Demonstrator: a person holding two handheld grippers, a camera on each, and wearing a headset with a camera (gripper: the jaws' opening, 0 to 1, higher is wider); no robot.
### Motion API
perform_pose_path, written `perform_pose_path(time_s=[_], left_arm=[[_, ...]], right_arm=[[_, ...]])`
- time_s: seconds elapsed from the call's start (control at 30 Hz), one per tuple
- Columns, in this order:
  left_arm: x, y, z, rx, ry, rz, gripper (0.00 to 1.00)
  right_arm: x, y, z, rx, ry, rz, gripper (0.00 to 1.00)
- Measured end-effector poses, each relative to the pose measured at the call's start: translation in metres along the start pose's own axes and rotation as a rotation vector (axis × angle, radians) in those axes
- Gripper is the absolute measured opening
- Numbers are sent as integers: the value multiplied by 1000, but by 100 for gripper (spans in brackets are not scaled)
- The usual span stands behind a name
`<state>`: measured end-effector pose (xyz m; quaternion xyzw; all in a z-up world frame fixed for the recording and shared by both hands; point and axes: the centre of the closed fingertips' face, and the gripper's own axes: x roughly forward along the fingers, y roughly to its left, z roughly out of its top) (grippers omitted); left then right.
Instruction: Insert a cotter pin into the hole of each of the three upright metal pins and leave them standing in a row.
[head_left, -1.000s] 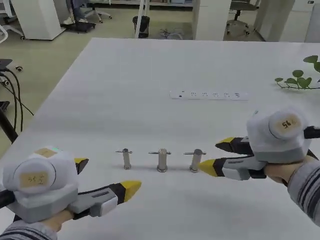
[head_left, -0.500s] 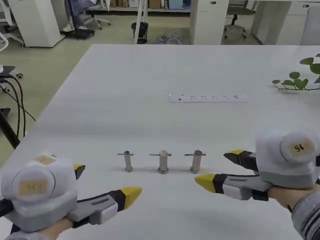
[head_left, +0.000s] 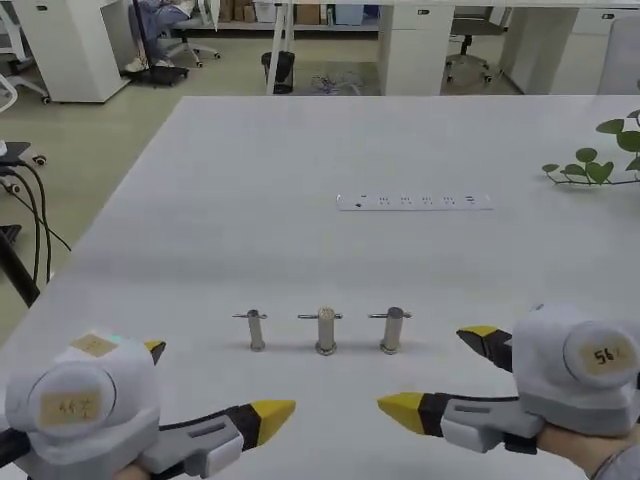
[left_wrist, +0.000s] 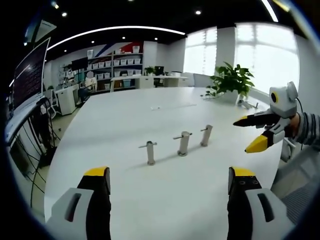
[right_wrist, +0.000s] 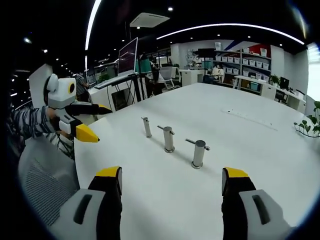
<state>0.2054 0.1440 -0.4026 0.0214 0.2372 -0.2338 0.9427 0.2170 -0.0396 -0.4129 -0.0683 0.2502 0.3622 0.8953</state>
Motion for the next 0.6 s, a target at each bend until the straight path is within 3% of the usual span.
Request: perform_pose_path(time_s=[0.6], left_arm=[[-2, 0, -7, -47, -10, 7, 99]], right_arm=[[-8, 7, -6, 38, -16, -16, 87]])
